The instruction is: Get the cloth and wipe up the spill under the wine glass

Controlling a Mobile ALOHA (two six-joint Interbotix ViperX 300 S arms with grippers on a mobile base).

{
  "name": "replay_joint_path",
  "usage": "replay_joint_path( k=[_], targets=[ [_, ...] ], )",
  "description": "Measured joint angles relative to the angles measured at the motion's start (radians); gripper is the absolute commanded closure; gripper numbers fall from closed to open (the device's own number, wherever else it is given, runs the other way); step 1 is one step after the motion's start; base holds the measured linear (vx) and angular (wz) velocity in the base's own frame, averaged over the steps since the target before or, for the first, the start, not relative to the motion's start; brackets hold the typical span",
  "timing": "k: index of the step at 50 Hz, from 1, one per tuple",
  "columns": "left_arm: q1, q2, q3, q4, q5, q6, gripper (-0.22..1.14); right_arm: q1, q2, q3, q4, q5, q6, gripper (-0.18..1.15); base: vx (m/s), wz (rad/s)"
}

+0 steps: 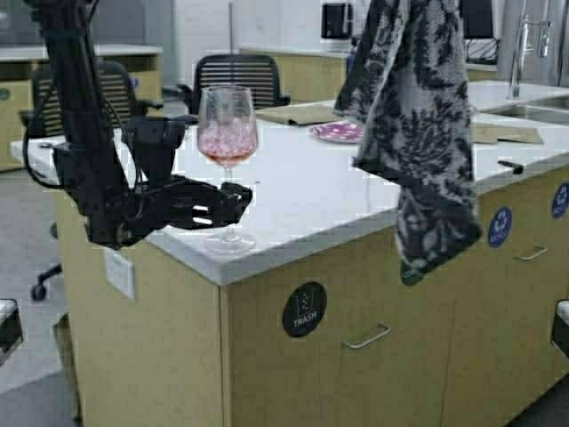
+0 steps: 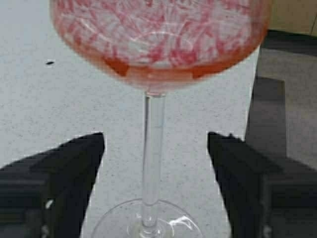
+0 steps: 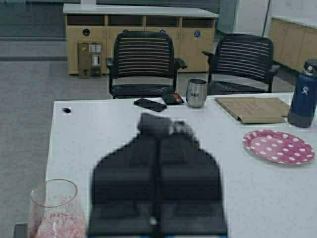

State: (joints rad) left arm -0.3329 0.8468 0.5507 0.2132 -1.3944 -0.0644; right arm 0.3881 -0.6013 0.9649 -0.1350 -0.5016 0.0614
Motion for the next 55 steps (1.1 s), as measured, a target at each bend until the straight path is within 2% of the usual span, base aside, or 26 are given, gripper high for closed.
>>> replay_joint_path(
  k=[15, 20, 25, 34, 39, 46, 55],
  targets=[
    [-0.003, 0.028, -0.061, -0.002, 0.035, -0.012, -0.05, 0.002, 0.000, 0.000, 0.000, -0.002, 0.002, 0.92, 0.03, -0.04],
    [-0.003, 0.028, -0.067, 0.000, 0.038, -0.015, -0.01, 0.002, 0.000, 0.000, 0.002, -0.002, 0.000, 0.92, 0.03, -0.04],
    [-0.003, 0.029, -0.067, 0.000, 0.041, -0.020, 0.13, 0.002, 0.011, 0.000, 0.000, -0.006, 0.000, 0.92, 0.03, -0.03],
    [-0.003, 0.029, -0.066, -0.002, 0.043, -0.048, 0.52, 0.000, 0.086, -0.028, 0.015, -0.026, 0.006, 0.92, 0.02, -0.02],
    [-0.003, 0.026, -0.066, 0.002, 0.043, -0.052, 0.67, 0.000, 0.149, -0.064, 0.049, -0.035, 0.015, 0.92, 0.02, -0.01],
    [-0.003, 0.005, -0.060, 0.005, 0.044, -0.061, 0.77, 0.002, 0.245, -0.160, 0.106, -0.058, 0.017, 0.92, 0.01, -0.01],
    [-0.005, -0.089, -0.055, 0.006, 0.095, -0.064, 0.78, 0.002, 0.402, -0.347, 0.121, -0.072, 0.017, 0.92, 0.00, -0.01]
  ],
)
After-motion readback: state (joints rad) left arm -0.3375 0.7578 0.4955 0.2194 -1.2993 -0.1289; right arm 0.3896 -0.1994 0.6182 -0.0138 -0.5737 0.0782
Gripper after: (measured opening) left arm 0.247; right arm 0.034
